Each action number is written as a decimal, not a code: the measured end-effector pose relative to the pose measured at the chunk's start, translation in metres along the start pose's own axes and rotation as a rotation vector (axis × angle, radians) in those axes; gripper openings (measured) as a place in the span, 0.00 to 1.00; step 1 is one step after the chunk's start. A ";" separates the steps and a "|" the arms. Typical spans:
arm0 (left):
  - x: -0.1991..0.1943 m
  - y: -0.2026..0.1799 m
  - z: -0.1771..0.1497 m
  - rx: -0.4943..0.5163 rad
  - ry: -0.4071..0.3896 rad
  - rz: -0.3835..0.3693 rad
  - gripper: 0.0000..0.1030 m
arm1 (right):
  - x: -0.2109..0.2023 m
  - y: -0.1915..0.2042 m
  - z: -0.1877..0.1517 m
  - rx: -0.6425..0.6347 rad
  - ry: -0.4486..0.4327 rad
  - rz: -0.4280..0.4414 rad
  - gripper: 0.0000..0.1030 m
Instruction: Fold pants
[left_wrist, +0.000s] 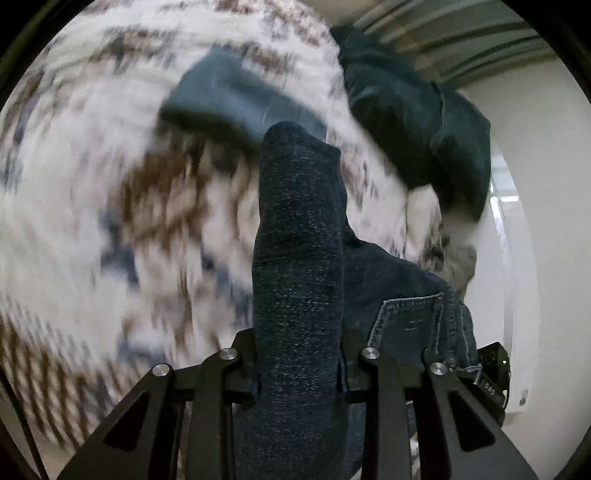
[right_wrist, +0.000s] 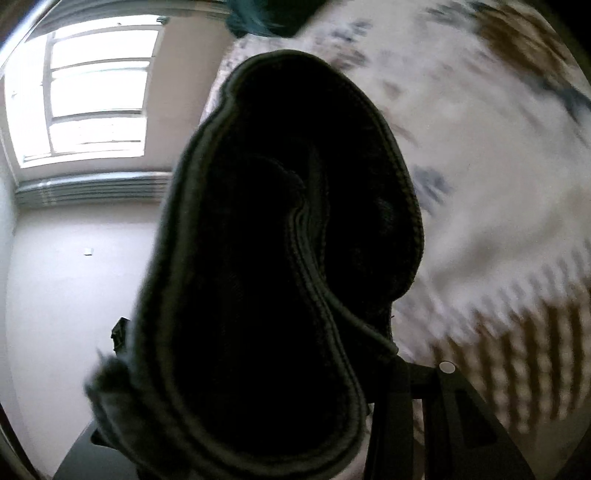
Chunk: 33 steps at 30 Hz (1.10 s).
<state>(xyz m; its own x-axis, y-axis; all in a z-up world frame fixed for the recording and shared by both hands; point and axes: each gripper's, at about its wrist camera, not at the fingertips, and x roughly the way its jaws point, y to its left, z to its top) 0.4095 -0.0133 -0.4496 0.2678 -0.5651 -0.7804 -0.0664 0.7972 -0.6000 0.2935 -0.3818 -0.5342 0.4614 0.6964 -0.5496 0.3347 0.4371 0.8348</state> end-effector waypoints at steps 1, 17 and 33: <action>-0.001 0.000 0.027 0.009 -0.012 -0.010 0.25 | 0.013 0.016 0.017 -0.008 -0.014 0.005 0.42; 0.162 0.142 0.341 0.041 0.058 0.032 0.26 | 0.293 0.030 0.253 0.001 -0.038 0.020 0.42; 0.137 0.073 0.293 0.297 -0.009 0.471 0.93 | 0.292 0.127 0.195 -0.395 -0.052 -0.744 0.92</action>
<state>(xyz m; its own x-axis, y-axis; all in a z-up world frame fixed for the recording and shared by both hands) 0.7229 0.0297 -0.5486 0.2830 -0.1325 -0.9499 0.0928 0.9895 -0.1104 0.6306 -0.2343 -0.5949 0.2751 0.1250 -0.9533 0.2586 0.9453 0.1986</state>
